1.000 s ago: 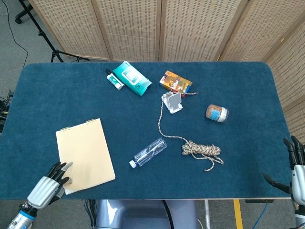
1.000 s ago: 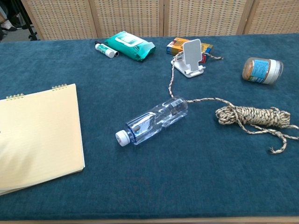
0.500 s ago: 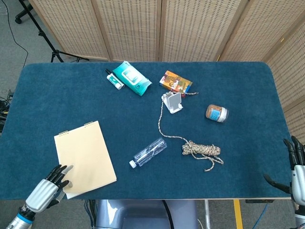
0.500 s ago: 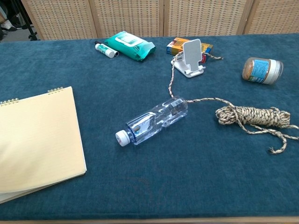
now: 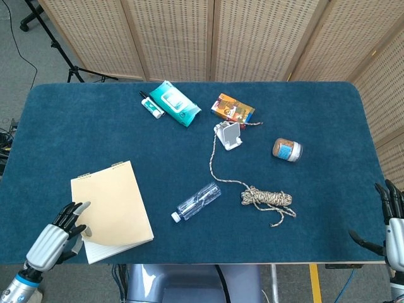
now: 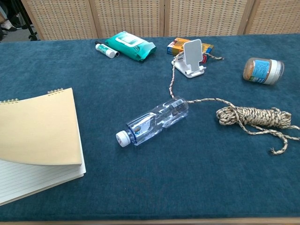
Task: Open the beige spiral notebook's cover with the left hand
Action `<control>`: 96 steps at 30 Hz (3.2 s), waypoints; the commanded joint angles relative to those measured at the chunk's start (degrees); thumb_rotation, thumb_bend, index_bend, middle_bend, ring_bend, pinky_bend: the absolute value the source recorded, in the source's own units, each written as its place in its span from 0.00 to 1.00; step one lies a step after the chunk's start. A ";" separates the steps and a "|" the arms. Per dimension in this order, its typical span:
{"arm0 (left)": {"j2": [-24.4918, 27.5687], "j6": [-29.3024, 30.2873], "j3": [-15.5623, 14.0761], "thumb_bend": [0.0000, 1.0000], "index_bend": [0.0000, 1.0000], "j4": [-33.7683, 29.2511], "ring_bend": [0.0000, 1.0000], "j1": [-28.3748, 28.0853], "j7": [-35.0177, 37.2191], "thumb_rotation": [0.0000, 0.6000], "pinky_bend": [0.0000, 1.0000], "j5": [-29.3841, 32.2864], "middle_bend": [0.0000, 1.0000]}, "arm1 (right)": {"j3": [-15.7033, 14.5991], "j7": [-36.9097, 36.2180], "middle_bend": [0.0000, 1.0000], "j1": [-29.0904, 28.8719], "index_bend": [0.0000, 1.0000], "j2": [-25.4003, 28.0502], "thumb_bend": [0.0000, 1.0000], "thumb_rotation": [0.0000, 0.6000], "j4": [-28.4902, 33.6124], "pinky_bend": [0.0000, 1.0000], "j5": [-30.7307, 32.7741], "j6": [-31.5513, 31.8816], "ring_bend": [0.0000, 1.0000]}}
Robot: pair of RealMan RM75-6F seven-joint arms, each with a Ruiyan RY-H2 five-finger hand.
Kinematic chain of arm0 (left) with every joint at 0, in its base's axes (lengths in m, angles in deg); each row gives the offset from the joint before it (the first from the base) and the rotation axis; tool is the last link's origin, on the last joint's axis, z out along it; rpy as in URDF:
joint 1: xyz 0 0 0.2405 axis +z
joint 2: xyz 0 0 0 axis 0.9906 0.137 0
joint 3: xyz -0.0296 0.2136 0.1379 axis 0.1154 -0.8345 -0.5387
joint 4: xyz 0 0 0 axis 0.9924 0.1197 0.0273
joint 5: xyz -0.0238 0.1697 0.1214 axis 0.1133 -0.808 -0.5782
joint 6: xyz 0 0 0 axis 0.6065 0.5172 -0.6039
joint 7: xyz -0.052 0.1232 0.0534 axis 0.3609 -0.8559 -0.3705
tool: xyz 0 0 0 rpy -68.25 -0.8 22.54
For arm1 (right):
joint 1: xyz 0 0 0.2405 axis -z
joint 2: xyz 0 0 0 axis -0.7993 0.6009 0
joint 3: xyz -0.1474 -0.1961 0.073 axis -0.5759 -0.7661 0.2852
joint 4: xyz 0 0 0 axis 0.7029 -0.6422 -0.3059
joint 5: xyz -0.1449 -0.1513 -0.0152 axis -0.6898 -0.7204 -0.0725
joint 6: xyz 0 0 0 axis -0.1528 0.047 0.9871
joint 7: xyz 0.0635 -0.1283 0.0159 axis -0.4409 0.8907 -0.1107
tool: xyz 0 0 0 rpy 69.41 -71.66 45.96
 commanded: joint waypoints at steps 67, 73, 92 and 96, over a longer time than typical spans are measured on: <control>0.01 -22.98 35.85 0.64 0.84 -18.70 0.00 -20.48 12.25 1.00 0.00 59.66 0.00 | 0.18 4.64 0.00 -1.31 0.04 -2.42 0.13 1.00 -0.89 0.00 1.58 -1.88 0.00; -3.70 -23.88 39.82 0.65 0.84 -13.23 0.00 -25.40 3.73 1.00 0.00 64.90 0.00 | 0.37 5.35 0.00 -1.62 0.04 -2.89 0.13 1.00 -1.12 0.00 2.48 -2.42 0.00; -8.77 -33.30 40.12 0.21 0.00 0.47 0.00 -32.78 -11.46 1.00 0.00 69.29 0.00 | 0.87 7.25 0.00 -2.61 0.04 -4.06 0.13 1.00 -2.09 0.00 5.28 -4.12 0.00; -6.02 -31.42 39.14 0.00 0.00 -3.81 0.00 -30.11 -8.88 1.00 0.00 63.37 0.00 | 0.71 7.17 0.00 -2.56 0.04 -4.00 0.13 1.00 -1.91 0.00 4.91 -3.98 0.00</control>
